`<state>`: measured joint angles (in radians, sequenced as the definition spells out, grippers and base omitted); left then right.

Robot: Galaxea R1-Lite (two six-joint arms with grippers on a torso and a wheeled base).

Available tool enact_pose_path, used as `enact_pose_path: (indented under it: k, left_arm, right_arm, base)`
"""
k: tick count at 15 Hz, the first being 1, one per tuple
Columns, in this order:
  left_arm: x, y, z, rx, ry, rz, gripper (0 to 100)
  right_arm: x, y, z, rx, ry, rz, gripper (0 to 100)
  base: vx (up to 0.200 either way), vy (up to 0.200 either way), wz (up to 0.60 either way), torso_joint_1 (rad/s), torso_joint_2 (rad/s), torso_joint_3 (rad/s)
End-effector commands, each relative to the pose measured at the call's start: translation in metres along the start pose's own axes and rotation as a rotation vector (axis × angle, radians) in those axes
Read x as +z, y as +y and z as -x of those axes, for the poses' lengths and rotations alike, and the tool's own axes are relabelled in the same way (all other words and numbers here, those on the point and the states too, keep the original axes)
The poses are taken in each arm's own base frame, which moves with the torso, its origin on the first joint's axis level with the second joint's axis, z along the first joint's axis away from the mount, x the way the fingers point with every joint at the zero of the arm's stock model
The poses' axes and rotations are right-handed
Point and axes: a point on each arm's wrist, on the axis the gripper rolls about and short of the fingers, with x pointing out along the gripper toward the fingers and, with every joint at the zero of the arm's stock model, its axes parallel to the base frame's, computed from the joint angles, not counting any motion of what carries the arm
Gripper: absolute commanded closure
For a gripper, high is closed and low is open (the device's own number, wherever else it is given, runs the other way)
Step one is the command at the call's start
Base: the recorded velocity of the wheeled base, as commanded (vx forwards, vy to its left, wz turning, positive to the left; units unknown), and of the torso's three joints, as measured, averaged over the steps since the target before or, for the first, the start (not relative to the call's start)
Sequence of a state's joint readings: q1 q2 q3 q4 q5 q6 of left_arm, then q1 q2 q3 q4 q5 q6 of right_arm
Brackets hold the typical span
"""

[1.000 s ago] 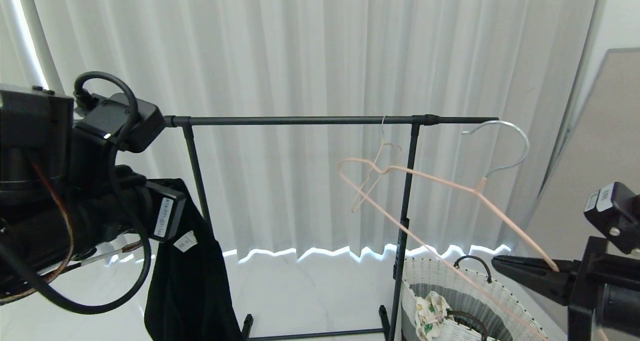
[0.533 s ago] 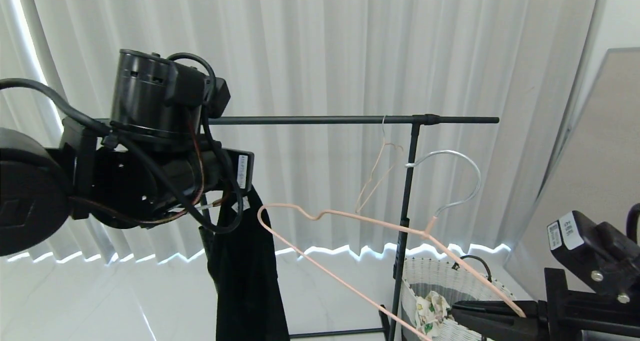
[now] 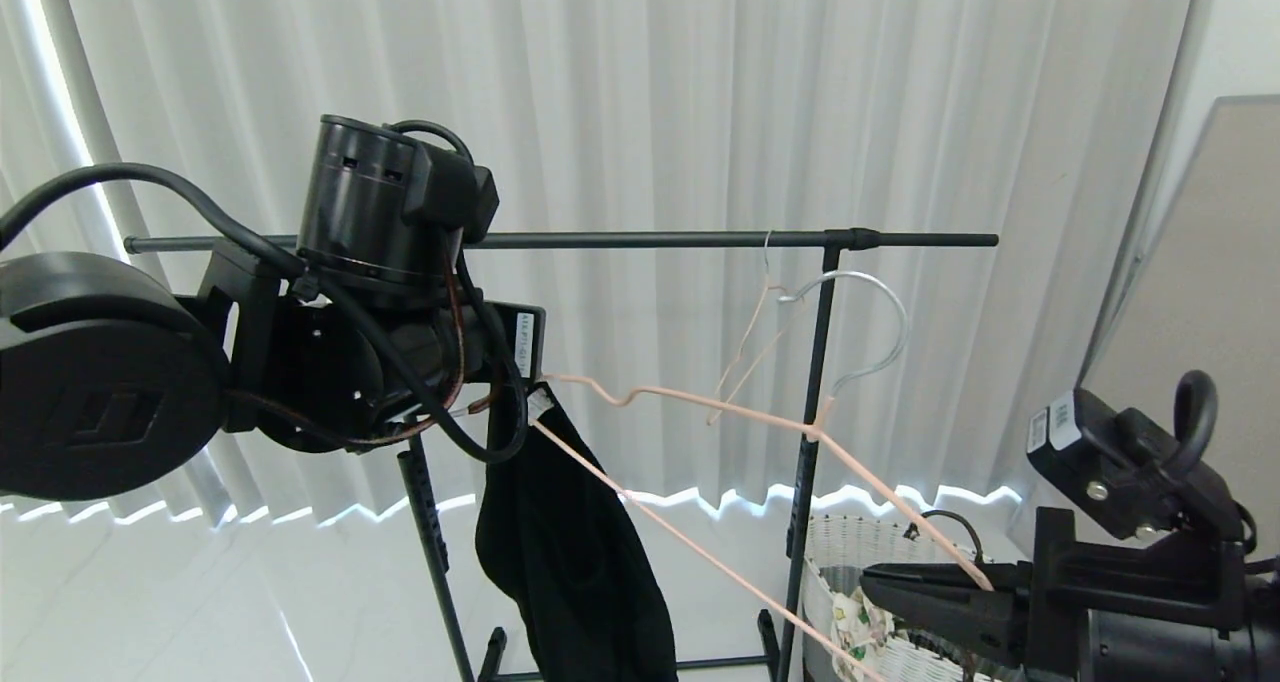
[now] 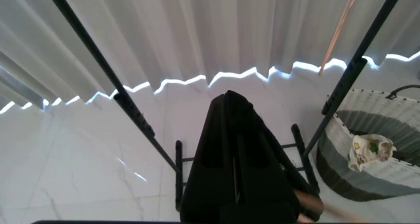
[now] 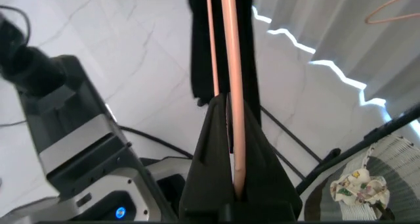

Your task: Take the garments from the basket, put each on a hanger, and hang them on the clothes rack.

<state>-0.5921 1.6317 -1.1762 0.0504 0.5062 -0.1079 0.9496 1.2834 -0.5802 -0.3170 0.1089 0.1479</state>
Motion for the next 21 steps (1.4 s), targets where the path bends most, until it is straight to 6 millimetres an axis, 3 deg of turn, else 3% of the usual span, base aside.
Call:
enact_pose_path:
  k: [1, 21]
  left_arm:
    - [0.001, 0.000, 0.002, 0.000, -0.004, 0.003, 100]
    - [-0.009, 0.005, -0.002, 0.036, 0.082, -0.043, 100]
  right_arm:
    - [-0.001, -0.006, -0.011, -0.022, 0.015, -0.017, 100]
    - [-0.003, 0.004, -0.026, 0.047, 0.040, -0.004, 100]
  base:
    - [0.000, 0.000, 0.00, 0.000, 0.00, 0.000]
    - [0.000, 0.000, 0.00, 0.000, 0.00, 0.000]
